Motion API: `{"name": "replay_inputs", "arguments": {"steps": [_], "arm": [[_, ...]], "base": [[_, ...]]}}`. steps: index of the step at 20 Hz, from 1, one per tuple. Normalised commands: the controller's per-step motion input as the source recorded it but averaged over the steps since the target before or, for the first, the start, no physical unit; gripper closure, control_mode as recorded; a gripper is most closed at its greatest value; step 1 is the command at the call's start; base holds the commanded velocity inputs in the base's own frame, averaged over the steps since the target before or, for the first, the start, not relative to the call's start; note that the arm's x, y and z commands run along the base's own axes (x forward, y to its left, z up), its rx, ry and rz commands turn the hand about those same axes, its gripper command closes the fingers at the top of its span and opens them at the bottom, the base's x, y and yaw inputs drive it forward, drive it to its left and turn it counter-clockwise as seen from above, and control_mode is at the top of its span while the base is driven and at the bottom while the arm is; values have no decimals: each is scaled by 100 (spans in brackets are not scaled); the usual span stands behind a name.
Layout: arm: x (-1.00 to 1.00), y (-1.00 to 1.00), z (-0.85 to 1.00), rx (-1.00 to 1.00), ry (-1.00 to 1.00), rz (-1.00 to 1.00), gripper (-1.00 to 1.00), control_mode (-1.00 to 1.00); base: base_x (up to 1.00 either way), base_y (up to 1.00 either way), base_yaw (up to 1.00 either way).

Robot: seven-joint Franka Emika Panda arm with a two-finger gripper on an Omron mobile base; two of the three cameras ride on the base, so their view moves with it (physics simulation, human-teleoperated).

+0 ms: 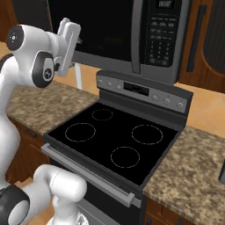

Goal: Pick the corn from the sink and place it in the bowl. Then pick the bowl and place it in the microwave. Then close the microwave door and press the start button.

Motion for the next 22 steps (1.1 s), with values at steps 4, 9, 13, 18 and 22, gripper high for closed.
{"name": "replay_inputs", "arguments": {"steps": [4, 9, 13, 18, 22], "arm": [[-97, -20, 0, -35, 8, 13, -100, -100], [-93, -17, -2, -37, 8, 22, -100, -100], [-94, -12, -11, -46, 9, 22, -100, -100], [-69, -8, -6, -42, 12, 10, -100, -100], [-27, -34, 0, -43, -6, 0, 100, -100]], "base": [[0, 0, 0], [0, 0, 0], [0, 0, 0], [0, 0, 0], [0, 0, 0]]}}
